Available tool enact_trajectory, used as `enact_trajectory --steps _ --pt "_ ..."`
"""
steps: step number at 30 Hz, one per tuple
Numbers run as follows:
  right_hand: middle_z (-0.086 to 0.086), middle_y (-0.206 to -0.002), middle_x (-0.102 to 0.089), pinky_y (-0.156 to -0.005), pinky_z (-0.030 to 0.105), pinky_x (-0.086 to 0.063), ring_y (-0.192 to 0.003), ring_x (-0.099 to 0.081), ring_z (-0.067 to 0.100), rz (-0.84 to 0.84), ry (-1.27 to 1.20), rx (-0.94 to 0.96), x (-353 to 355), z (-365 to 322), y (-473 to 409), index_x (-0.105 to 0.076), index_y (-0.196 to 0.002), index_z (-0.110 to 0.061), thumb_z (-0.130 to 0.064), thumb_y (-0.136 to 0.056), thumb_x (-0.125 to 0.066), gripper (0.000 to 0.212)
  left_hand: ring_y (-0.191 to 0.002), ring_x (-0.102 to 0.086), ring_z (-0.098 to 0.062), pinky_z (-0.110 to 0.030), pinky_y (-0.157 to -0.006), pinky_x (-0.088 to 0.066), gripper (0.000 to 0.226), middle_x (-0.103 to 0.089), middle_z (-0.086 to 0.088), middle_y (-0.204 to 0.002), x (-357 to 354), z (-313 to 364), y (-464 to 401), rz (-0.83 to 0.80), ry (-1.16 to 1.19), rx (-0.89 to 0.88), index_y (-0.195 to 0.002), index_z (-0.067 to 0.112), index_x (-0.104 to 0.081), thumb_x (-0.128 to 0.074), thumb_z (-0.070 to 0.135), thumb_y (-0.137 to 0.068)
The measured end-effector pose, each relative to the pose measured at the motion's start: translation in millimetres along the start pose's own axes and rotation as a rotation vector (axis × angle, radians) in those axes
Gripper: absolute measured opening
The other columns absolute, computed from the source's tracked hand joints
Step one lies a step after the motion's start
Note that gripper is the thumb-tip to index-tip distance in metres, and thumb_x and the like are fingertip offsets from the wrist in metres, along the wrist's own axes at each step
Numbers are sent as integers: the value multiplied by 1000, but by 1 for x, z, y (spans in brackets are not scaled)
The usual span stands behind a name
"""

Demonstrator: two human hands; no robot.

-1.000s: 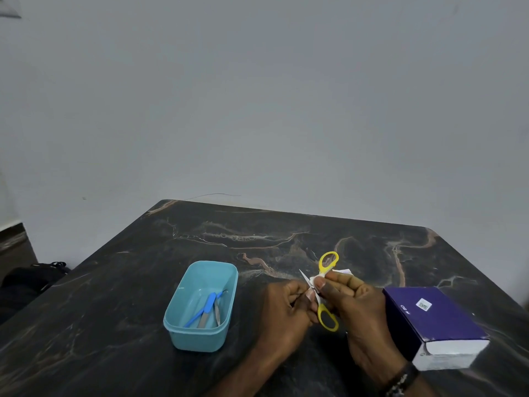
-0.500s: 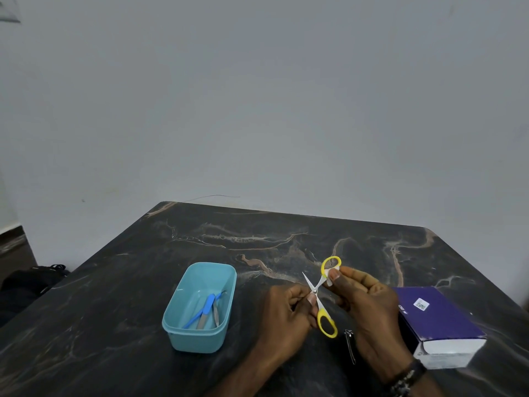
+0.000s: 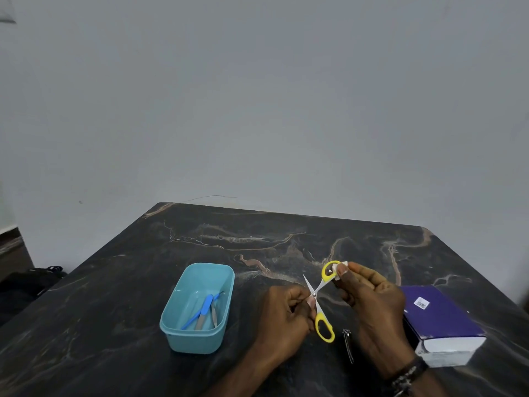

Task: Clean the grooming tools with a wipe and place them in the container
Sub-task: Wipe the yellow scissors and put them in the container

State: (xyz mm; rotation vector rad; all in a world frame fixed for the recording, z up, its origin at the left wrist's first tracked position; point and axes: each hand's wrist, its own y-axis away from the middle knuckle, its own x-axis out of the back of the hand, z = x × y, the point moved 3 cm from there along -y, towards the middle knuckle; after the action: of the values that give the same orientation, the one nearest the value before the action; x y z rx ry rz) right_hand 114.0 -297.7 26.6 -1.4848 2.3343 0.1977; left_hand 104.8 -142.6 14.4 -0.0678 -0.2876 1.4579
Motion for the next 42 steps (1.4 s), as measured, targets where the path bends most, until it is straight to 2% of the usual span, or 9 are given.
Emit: enact_trajectory --steps 3,6,11,17,22,28,31,34,42 --pt "10 -81 -78 -47 19 -52 -69 -75 18 -6 0 21 -2 0 2 -69 -94 -4 -11 -69 -80 29 -62 -71 -29 -40 -62 -58 24 -73 -13 -66 4 0 -3 89 35 30 -71 5 -70 -58 5 -92" --pt "9 -80 -78 -45 18 -51 -67 -75 17 -28 2 27 -5 -1 3 -68 -93 -4 -5 -72 -79 24 -59 -71 -28 -32 -52 -58 21 -73 -17 -68 8 0 -5 156 152 105 -74 10 -71 -61 3 -91" --pt "13 -79 -77 -47 24 -55 -64 -74 18 -70 -12 -5 -7 1 5 -67 -92 -3 0 -74 -77 21 -65 -75 -29 -31 -53 -58 7 -77 -11 -75 16 -2 -9 187 394 265 -91 8 -70 -65 3 -88" --pt "15 -81 -77 -50 21 -55 -63 -74 19 -116 55 -5 -12 4 9 -67 -95 -1 -5 -72 -80 27 -67 -75 -28 -31 -53 -58 43 -76 -16 -82 22 -6 -12 265 689 363 -116 10 -56 -72 -7 -79" --pt "13 -80 -77 -52 19 -54 -63 -73 17 -157 107 -13 -17 5 14 -67 -96 -1 -8 -71 -80 29 -73 -75 -29 -31 -56 -59 45 -76 -18 -85 25 -8 -15 334 796 350 -117 0 -57 -72 -11 -76" --pt "12 -75 -77 -47 16 -51 -61 -73 15 -202 167 -47 -21 7 20 -67 -93 0 -1 -72 -79 25 -71 -75 -25 -32 -57 -61 14 -77 -14 -80 28 -5 -16 370 732 287 -94 4 -67 -70 -3 -82" --pt "15 -78 -77 -52 19 -54 -64 -74 18 -206 160 -61 -22 6 21 -67 -95 1 0 -71 -79 26 -68 -74 -23 -35 -62 -62 12 -77 -12 -77 29 -4 -15 407 621 241 -90 6 -69 -70 -3 -82" --pt "16 -79 -77 -58 23 -57 -70 -75 22 -202 181 -42 -21 4 19 -68 -95 1 -2 -71 -80 27 -60 -72 -18 -25 -53 -57 10 -76 -9 -74 28 -4 -13 429 565 200 -88 6 -72 -69 -1 -83" --pt "11 -73 -77 -53 17 -53 -62 -73 14 -275 329 -53 -24 11 21 -68 -91 1 -2 -71 -82 23 -67 -75 -16 -21 -53 -56 16 -78 1 -77 28 -3 -15 456 577 142 -92 15 -70 -68 0 -85"
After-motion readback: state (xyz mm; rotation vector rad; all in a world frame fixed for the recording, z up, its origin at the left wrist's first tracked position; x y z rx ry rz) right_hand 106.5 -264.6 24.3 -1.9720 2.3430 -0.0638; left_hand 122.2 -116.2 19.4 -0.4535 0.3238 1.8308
